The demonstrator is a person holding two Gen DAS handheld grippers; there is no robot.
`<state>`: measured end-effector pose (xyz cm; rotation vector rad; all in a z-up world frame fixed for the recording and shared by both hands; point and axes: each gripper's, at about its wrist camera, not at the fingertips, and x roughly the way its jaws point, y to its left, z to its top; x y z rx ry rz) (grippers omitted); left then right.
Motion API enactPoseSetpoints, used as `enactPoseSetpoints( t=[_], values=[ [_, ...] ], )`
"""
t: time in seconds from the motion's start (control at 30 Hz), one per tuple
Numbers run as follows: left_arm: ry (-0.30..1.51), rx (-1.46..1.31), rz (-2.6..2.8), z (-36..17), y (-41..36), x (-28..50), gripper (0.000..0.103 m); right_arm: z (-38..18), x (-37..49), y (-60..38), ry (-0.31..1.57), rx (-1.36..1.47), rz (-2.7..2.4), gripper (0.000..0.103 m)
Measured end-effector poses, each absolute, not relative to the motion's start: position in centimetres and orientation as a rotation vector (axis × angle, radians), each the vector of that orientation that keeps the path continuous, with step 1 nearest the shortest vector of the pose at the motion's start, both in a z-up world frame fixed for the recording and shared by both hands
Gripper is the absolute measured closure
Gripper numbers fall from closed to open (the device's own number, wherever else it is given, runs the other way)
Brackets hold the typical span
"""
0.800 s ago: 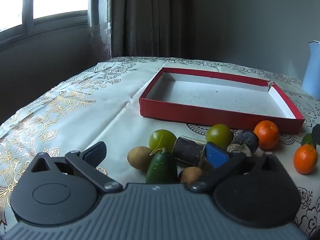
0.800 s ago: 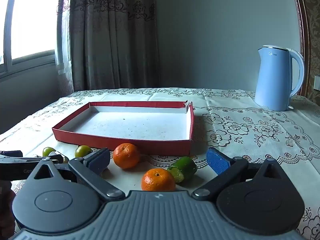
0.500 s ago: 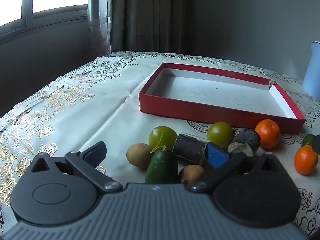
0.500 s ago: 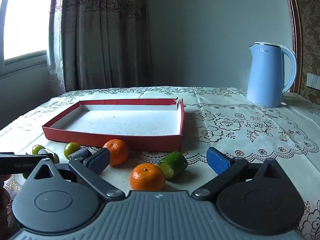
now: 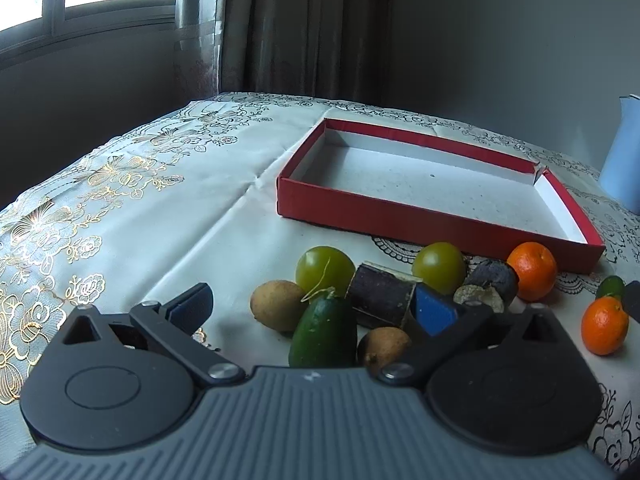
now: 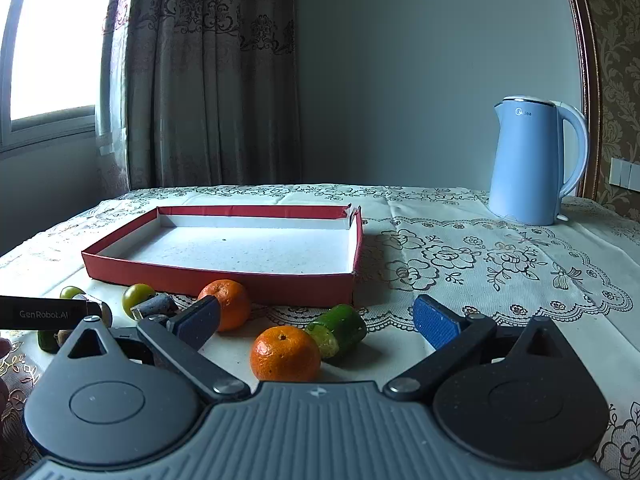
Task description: Organize fruits
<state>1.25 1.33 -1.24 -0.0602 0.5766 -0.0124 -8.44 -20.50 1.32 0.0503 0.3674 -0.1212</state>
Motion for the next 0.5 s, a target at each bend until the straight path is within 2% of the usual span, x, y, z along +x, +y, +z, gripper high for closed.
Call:
enactPoseSetpoints(
  t=[0.5],
  values=[
    [0.58, -0.058, -0.011, -1.16, 1.19, 1.4, 0.0, 0.94, -8.14, -20.42, 0.385, 0.047, -0.119, 0.0]
  ],
)
